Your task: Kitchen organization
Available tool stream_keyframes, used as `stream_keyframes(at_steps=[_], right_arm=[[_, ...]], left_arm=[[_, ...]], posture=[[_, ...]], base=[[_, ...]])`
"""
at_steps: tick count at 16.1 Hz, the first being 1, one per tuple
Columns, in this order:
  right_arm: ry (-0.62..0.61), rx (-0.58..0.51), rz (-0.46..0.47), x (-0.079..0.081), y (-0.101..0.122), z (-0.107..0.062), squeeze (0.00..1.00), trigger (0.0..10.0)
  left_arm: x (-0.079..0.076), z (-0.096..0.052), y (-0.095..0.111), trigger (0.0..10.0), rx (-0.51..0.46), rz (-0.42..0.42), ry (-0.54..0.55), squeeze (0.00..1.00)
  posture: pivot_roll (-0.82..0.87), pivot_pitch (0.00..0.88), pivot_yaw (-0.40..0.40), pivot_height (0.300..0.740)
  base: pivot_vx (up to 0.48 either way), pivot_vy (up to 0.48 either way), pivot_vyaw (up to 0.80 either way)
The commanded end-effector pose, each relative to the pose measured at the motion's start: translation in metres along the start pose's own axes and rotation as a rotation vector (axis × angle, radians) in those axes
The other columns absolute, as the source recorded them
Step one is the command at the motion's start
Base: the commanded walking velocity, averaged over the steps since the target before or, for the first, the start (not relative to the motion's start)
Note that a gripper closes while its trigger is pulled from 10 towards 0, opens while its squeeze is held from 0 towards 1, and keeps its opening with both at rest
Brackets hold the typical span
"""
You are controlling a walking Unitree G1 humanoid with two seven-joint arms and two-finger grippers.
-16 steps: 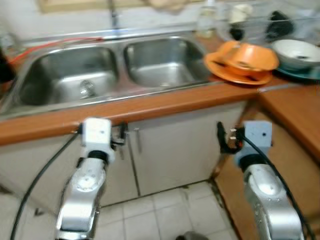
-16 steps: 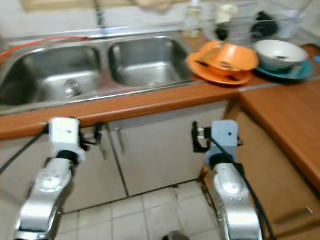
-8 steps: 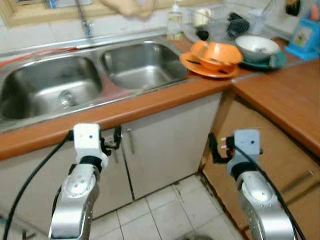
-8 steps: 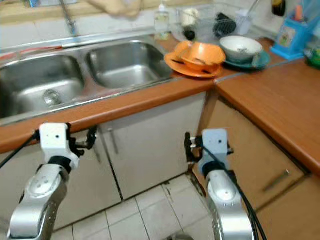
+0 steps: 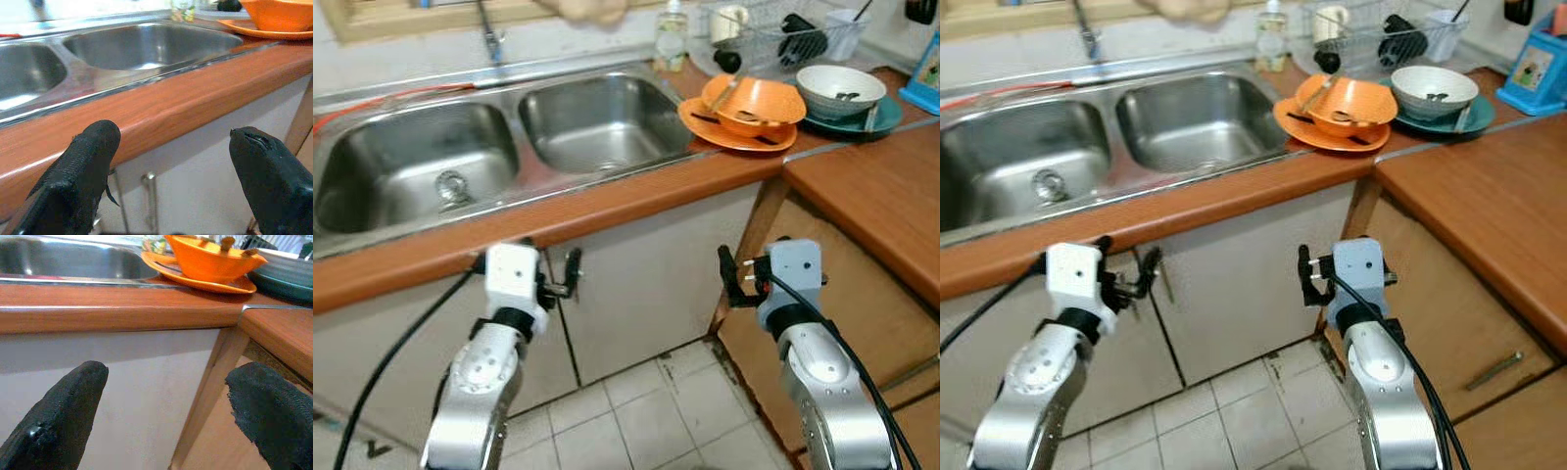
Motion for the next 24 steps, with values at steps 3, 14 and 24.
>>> stream_keyframes(at_steps=[3,14,24], right_arm=[[0.009,0.003,0.005,0.0,0.0,0.001,0.0,10.0],[0.123,-0.09,0.02,0.013,0.015,-0.006,0.0,10.0],[0.12,-0.075,-0.01,0.011,0.013,-0.005,0.0,10.0]], left_arm=[[0.003,-0.003,0.003,10.0,-0.02,0.015,0.012,0.0],[-0.005,-0.001,0.02,10.0,-0.106,0.016,-0.014,0.0],[0.012,0.003,0.007,10.0,-0.023,0.073,0.082,0.0]], posture=[[-0.01,0.0,0.029,0.74],[-0.02,0.0,0.021,0.74],[-0.02,0.0,0.01,0.74]], base=[[0.459,0.0,-0.35],[0.397,0.0,-0.25],[0.0,-0.122,0.0]])
Point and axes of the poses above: a point about 5 cm out from each wrist's last joint towards the gripper, its own z axis pointing out of the wrist towards the gripper, its own y axis along the axis of the wrist's last joint, x = y × z, the point moved 4 cm from there along z, pointing out of the wrist towards the gripper, and after that the axes turned 4 degrees about z, right-handed, at the moved point
